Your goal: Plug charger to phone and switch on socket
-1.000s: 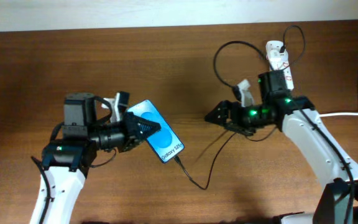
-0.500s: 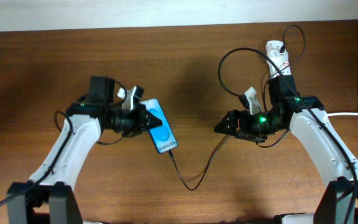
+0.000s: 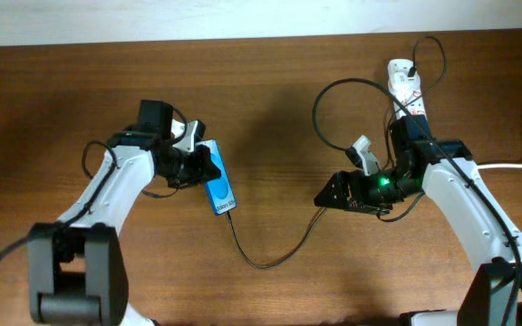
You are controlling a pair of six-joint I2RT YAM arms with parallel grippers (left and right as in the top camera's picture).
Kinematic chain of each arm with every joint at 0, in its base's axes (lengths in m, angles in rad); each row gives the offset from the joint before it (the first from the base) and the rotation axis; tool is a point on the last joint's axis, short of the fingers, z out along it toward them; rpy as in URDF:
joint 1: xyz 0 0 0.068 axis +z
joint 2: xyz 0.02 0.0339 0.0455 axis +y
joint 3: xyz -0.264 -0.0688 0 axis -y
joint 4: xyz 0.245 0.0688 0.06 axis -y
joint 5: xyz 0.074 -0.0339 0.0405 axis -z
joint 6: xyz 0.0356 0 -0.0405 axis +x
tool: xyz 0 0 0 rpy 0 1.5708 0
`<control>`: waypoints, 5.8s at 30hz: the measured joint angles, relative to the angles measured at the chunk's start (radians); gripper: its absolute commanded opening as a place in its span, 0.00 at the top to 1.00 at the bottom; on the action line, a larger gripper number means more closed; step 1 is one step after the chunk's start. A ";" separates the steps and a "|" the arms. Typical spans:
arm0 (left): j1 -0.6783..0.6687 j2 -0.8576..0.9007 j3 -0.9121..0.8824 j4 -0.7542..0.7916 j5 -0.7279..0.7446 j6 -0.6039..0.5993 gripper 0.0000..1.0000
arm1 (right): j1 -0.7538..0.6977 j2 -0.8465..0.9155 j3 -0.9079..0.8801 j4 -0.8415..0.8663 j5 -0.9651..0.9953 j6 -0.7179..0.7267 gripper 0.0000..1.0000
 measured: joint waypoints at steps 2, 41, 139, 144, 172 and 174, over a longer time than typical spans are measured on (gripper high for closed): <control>0.000 0.034 0.000 0.020 -0.004 0.012 1.00 | 0.000 0.000 0.000 -0.003 0.003 -0.003 0.00; 0.098 0.276 0.026 0.103 0.180 0.263 0.38 | 0.000 0.000 0.000 -0.002 0.072 -0.006 0.01; -0.367 0.162 0.125 -0.113 -0.436 -0.361 1.00 | 0.000 0.000 0.000 0.001 0.153 -0.007 0.01; -0.371 0.006 0.122 -0.331 -0.463 -0.344 1.00 | 0.000 0.000 0.000 0.005 0.174 -0.007 0.01; -0.423 -1.167 0.126 -0.947 -1.159 -0.428 0.01 | 0.000 0.000 0.000 0.010 0.176 0.031 0.03; -0.407 -1.167 0.126 -0.947 -1.157 -0.428 0.01 | 0.000 0.000 0.000 0.009 0.176 0.032 0.04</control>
